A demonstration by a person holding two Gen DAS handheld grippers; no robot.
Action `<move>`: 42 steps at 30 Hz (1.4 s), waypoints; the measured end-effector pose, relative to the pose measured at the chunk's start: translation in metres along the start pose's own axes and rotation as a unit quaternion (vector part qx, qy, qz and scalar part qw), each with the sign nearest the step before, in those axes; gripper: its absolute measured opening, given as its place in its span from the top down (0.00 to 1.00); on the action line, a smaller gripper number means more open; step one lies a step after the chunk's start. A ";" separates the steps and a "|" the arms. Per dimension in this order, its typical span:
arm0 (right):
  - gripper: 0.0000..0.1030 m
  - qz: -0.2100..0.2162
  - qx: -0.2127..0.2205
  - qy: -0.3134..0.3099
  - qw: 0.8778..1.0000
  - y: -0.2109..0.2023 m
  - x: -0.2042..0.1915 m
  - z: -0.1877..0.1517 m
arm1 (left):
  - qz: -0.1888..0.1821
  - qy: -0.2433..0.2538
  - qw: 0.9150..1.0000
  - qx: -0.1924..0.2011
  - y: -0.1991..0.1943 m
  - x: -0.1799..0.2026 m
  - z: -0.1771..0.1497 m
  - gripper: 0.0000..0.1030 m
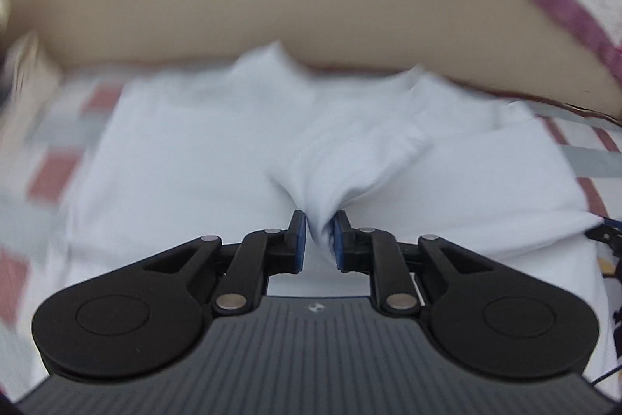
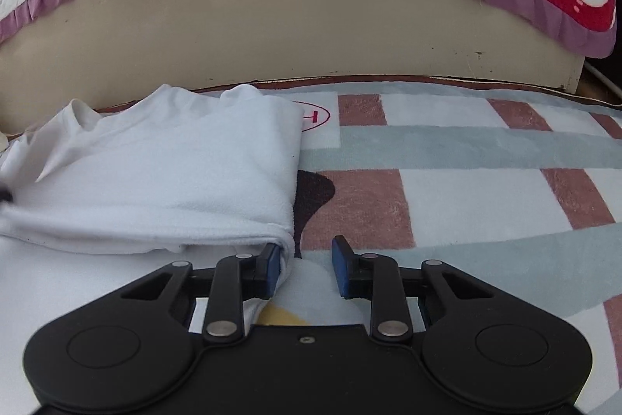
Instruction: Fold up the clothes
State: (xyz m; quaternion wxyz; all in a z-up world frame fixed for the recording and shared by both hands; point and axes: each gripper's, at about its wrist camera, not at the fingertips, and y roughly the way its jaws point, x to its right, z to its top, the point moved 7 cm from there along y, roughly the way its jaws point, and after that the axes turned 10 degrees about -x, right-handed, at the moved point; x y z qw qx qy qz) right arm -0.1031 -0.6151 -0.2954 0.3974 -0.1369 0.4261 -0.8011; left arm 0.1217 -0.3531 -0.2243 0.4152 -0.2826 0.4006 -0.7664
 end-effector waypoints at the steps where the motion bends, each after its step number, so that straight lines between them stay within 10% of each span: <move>1: 0.70 0.002 -0.001 0.002 1.000 0.000 0.001 0.000 | 0.000 -0.023 1.000 -0.009 0.003 -0.008 -0.002 0.83; 9: 0.70 -0.024 -0.001 -0.014 1.000 -0.006 -0.006 0.002 | 0.070 -0.047 0.996 0.025 -0.018 -0.042 0.002 0.75; 26: 0.70 -0.035 -0.008 -0.033 0.999 -0.017 -0.013 0.001 | 0.024 -0.013 0.997 0.066 -0.071 -0.054 0.006 0.92; 30: 0.67 -0.037 -0.037 -0.027 0.998 -0.012 -0.013 -0.004 | 0.048 -0.024 0.997 -0.053 -0.037 -0.065 -0.022 0.87; 35: 0.62 -0.064 -0.094 -0.035 0.993 -0.023 -0.005 -0.015 | 0.114 -0.002 0.992 -0.045 -0.044 -0.080 -0.022 0.84; 42: 0.61 0.051 -0.011 0.052 0.997 -0.045 0.011 0.016 | 0.074 0.030 0.996 -0.030 -0.079 -0.093 0.009 0.70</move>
